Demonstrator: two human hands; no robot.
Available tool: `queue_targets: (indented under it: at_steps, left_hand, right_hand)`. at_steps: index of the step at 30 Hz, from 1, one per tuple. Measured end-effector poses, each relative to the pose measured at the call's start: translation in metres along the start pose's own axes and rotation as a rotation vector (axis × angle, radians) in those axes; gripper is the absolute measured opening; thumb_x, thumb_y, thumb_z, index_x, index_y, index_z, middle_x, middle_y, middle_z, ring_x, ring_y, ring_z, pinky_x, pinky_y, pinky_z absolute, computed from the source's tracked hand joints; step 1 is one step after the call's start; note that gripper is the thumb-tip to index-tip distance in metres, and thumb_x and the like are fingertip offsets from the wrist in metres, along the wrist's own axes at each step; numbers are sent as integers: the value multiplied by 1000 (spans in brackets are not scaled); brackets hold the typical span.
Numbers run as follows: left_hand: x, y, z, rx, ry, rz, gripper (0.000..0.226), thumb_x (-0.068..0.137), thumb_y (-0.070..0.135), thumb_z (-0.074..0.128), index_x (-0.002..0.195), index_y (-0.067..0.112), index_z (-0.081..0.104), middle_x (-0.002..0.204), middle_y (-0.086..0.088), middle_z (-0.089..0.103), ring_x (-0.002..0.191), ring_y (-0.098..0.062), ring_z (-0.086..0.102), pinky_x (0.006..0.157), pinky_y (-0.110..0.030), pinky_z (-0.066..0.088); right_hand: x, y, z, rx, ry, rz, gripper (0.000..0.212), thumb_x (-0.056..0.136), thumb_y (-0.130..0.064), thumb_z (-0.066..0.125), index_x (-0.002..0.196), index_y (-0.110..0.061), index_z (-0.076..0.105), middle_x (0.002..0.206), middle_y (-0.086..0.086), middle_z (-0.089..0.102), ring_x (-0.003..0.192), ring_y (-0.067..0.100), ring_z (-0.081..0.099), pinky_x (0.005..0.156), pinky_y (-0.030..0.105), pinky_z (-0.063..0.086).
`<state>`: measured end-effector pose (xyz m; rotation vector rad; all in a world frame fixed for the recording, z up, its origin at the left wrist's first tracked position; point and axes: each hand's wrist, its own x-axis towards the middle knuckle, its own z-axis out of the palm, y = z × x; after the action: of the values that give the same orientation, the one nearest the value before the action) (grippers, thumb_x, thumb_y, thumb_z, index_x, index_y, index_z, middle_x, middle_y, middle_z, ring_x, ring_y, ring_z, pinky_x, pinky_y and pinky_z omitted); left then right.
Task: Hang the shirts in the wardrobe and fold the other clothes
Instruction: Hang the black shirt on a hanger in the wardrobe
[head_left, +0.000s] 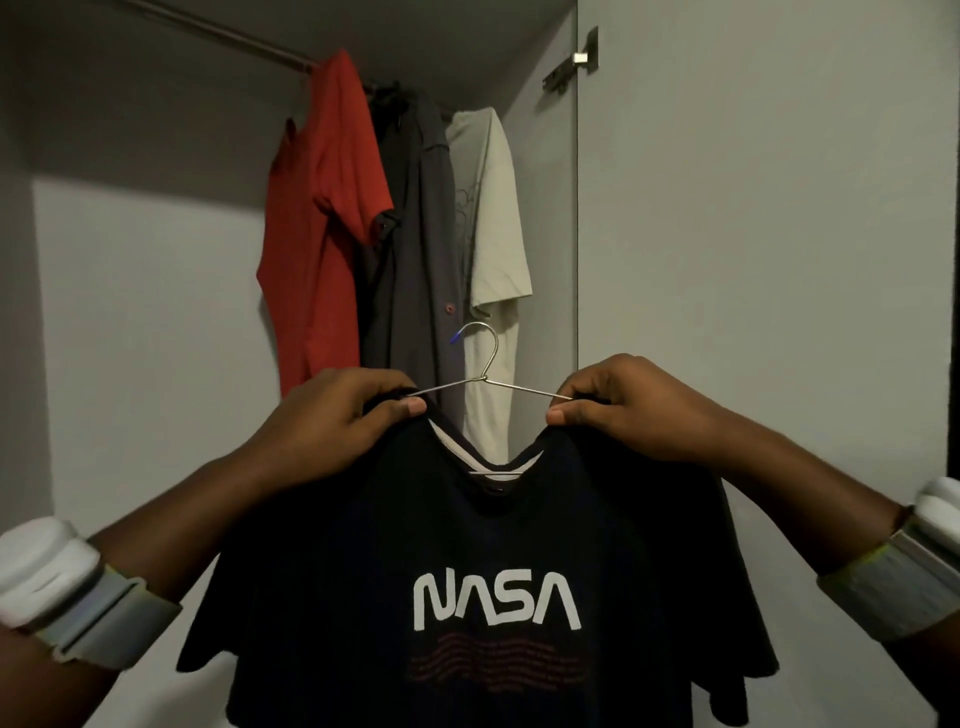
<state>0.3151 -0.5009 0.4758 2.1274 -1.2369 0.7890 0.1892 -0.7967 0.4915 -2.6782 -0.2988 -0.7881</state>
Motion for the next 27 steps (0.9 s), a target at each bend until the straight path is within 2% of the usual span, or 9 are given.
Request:
queue_targets:
  at_steps: [3, 6, 8, 11, 14, 16, 22, 25, 27]
  left_hand:
    - [8, 0, -14, 51, 22, 20, 31, 94, 62, 46, 104, 44, 68, 91, 19, 72, 83, -2, 68, 76, -44, 57]
    - [11, -3, -26, 100, 54, 37, 28, 95, 60, 46, 105, 45, 67, 92, 21, 72, 85, -1, 68, 76, -43, 57]
    - [11, -6, -32, 140, 67, 45, 25, 96, 57, 46, 107, 47, 66, 94, 23, 72, 87, 1, 67, 77, -43, 57]
    - [11, -9, -39, 129, 92, 65, 21, 101, 47, 47, 113, 46, 64, 101, 22, 72, 91, -2, 68, 80, -43, 57]
    - [13, -7, -36, 52, 150, 107, 26, 103, 15, 54, 104, 38, 67, 94, 11, 72, 77, -8, 68, 75, -42, 56]
    - [17, -2, -27, 76, 123, 131, 28, 100, 9, 57, 100, 36, 68, 90, 12, 72, 78, -5, 69, 75, -40, 56]
    - [36, -9, -11, -125, 58, 25, 23, 101, 11, 62, 98, 29, 75, 100, 14, 76, 100, -5, 71, 100, -45, 55]
    - [39, -3, -10, -177, 55, 10, 22, 101, 8, 62, 98, 25, 76, 100, 11, 77, 100, -3, 71, 102, -35, 55]
    - [40, 0, -11, -182, 59, 1, 20, 101, 8, 62, 99, 21, 76, 99, 10, 77, 99, 0, 71, 99, -25, 54]
  right_hand:
    - [10, -11, -8, -11, -14, -25, 27, 93, -50, 67, 106, -30, 78, 97, -10, 77, 91, 11, 71, 90, 46, 59]
    - [11, -17, -25, -5, -5, 23, 77, 75, -78, 60, 141, -39, 58, 125, -11, 72, 110, 12, 69, 104, 43, 53]
    - [6, -12, -38, 14, -32, 60, 88, 70, -85, 59, 144, -38, 55, 129, -9, 70, 114, 15, 67, 105, 42, 52]
    - [-1, 0, -48, 24, -132, 70, 50, 84, -60, 65, 121, -28, 75, 111, -9, 77, 103, 10, 72, 98, 38, 58]
    - [0, 4, -42, -41, -104, 54, 20, 100, -36, 62, 100, -25, 79, 87, -13, 77, 83, 2, 71, 79, 24, 58]
    - [2, -3, -33, -69, -90, 42, 21, 103, -32, 59, 91, -24, 75, 78, -10, 73, 73, 2, 66, 68, 18, 50]
    - [4, -13, -6, -104, 36, 26, 26, 109, -37, 46, 87, -31, 59, 87, -6, 66, 83, 11, 63, 75, 30, 47]
    - [3, -17, -6, -91, 50, 6, 27, 108, -42, 45, 87, -32, 58, 87, -8, 65, 82, 10, 61, 75, 31, 44]
    - [3, -20, -10, -49, 73, -5, 33, 103, -58, 42, 100, -33, 64, 98, -9, 69, 91, 11, 63, 83, 35, 49]
